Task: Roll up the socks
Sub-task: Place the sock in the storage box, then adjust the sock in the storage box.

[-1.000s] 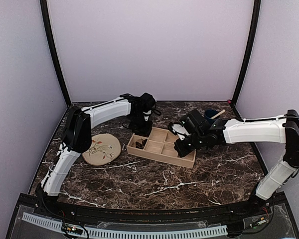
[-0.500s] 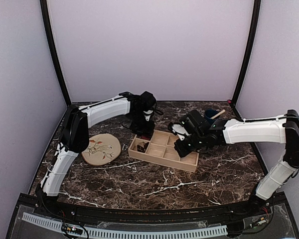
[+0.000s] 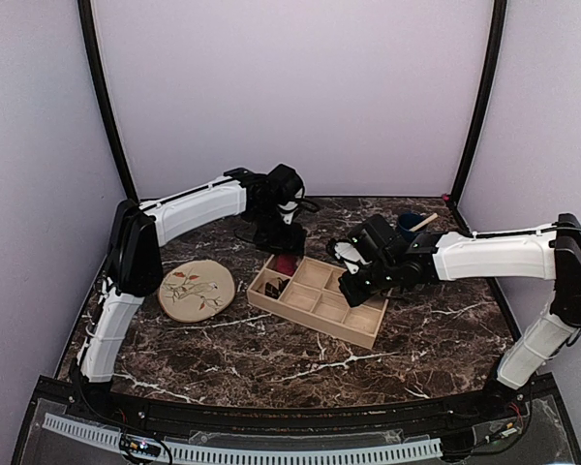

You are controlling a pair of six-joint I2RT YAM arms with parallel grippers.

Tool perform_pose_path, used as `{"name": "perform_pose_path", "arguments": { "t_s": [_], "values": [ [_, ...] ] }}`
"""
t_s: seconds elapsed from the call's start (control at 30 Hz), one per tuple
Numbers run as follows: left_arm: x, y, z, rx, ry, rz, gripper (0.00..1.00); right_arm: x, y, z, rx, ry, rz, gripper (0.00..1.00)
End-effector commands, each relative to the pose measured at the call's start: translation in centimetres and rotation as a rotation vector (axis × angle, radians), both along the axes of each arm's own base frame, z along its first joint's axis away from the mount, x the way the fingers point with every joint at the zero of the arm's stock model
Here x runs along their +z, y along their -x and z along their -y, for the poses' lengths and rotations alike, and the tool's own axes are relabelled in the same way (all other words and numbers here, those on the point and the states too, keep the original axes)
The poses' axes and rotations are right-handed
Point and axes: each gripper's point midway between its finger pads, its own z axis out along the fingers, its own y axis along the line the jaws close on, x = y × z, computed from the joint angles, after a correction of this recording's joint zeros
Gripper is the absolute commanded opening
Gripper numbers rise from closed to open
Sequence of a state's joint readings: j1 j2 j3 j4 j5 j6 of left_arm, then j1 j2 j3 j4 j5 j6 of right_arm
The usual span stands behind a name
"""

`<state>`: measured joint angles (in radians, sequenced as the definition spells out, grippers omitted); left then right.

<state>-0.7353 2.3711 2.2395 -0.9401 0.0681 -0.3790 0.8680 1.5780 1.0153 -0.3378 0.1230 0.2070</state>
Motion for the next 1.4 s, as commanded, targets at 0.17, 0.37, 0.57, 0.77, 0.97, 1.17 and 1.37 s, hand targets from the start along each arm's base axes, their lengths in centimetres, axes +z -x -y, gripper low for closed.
{"name": "perform_pose_path", "arguments": {
  "t_s": [0.17, 0.37, 0.57, 0.77, 0.97, 1.17, 1.37],
  "values": [
    [5.0, -0.4, -0.7, 0.014, 0.038, 0.116, 0.56, 2.4, -0.6, -0.7, -0.015, -0.036, 0.053, 0.00],
    [3.5, -0.3, -0.7, -0.007, 0.029, 0.119, 0.30, 2.5, -0.6, -0.9, -0.016, -0.039, 0.054, 0.00],
    [2.1, -0.2, -0.9, -0.015, 0.014, 0.113, 0.24, 2.3, -0.6, -1.1, -0.013, -0.036, 0.051, 0.00],
    [0.8, -0.3, -1.1, -0.012, -0.010, 0.111, 0.23, 2.0, -0.6, -1.1, -0.013, -0.031, 0.046, 0.00],
    [-1.2, -0.2, -1.7, -0.008, -0.055, 0.089, 0.23, 1.6, -0.4, -0.9, -0.014, -0.028, 0.040, 0.00],
    [-3.2, 0.3, -2.2, -0.008, -0.084, 0.056, 0.23, 1.4, -0.3, -0.8, -0.017, -0.028, 0.035, 0.00],
    [-4.1, 0.6, -2.4, -0.008, -0.096, 0.038, 0.23, 1.4, -0.3, -0.8, -0.019, -0.027, 0.035, 0.00]
  ]
}}
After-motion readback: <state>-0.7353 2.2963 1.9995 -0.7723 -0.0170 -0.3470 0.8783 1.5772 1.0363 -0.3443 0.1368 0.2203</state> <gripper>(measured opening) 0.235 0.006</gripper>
